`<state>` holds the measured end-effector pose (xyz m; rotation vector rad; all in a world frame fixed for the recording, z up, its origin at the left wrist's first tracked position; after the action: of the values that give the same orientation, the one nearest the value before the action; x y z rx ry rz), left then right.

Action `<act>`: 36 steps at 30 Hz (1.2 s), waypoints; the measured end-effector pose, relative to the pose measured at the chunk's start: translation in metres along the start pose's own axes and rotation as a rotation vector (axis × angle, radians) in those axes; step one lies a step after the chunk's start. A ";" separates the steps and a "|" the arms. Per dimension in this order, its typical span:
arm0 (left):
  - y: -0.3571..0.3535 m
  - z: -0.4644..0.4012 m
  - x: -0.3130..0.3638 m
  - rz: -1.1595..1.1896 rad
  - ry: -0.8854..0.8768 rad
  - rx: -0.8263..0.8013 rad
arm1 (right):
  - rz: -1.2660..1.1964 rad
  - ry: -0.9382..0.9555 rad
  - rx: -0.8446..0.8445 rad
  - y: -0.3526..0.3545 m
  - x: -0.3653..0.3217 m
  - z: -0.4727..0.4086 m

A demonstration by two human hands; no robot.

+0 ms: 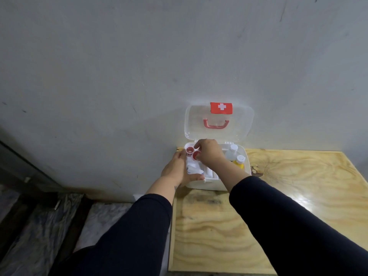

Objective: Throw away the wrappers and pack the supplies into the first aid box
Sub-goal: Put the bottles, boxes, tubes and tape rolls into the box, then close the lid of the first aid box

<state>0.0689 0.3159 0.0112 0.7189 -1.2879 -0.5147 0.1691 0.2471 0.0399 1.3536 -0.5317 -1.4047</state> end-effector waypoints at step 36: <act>0.096 -0.032 0.077 -0.052 -0.123 0.352 | -0.309 -0.177 0.499 0.139 0.041 0.017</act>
<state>0.1123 0.3335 0.1297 1.0280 -1.4975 -0.3821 0.2137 0.1586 0.1464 1.7735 -0.8596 -1.7263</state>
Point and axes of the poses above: each hand's wrist, its own z-axis away from the middle knuckle, its own y-axis out of the back of the hand, x = y × z, the point moved 9 cm from there along -z, towards the middle knuckle, and after that the axes turned 13 degrees about -y, right-handed, at the moved point
